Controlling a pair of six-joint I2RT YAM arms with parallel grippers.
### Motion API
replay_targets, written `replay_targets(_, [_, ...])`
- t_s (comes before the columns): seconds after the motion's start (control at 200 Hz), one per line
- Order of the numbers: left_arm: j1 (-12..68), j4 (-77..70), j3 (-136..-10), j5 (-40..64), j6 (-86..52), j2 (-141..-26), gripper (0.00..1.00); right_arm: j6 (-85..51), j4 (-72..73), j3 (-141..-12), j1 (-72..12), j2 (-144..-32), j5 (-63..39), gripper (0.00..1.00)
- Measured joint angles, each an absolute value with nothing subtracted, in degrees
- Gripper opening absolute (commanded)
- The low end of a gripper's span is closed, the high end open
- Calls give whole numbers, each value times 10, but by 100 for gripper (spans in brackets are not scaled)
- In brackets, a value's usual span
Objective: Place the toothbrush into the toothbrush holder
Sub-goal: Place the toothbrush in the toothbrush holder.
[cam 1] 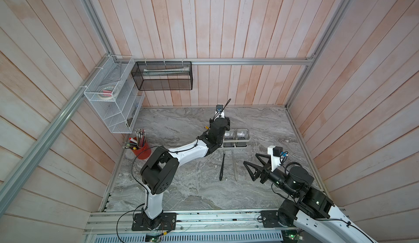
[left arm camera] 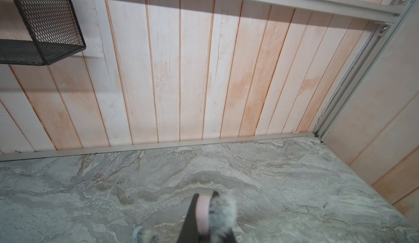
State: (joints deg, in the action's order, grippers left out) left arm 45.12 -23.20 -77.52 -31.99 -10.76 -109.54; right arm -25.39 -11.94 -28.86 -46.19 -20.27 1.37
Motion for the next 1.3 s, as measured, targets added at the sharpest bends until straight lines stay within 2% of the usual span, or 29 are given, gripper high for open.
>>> replay_targets(0.09, [452,-234,-770,-320,-109,-1098,4,-255,-119,-289,-462,-197,14,98])
replay_targets(0.205, [455,-235,-766,-320,-112,-1101,26,-256,-119,-288,-462,-194,13,98])
replay_targets(0.255, [456,-235,-762,-320,-111,-1102,31,-257,-119,-287,-462,-193,12,98])
replay_targets(0.425, [461,-238,-760,-320,-118,-1102,39,-259,-116,-281,-462,-192,10,98])
replay_targets(0.72, [462,-240,-760,-319,-118,-1102,43,-265,-116,-279,-462,-189,10,98])
replay_targets(0.885, [462,-237,-763,-314,-115,-1100,57,-274,-116,-279,-462,-188,14,98])
replay_targets(0.98, [463,-229,-774,-309,-112,-1096,72,-287,-118,-279,-462,-192,35,98])
replay_targets(1.01, [463,-225,-778,-307,-110,-1093,80,-292,-122,-279,-462,-198,45,98])
replay_targets(1.07, [467,-216,-783,-306,-107,-1079,87,-302,-136,-282,-462,-224,66,98])
replay_targets(1.145, [472,-202,-785,-308,-108,-1052,90,-315,-154,-288,-461,-279,84,96])
replay_targets(1.3, [482,-153,-785,-322,-133,-965,91,-336,-181,-295,-460,-398,99,83])
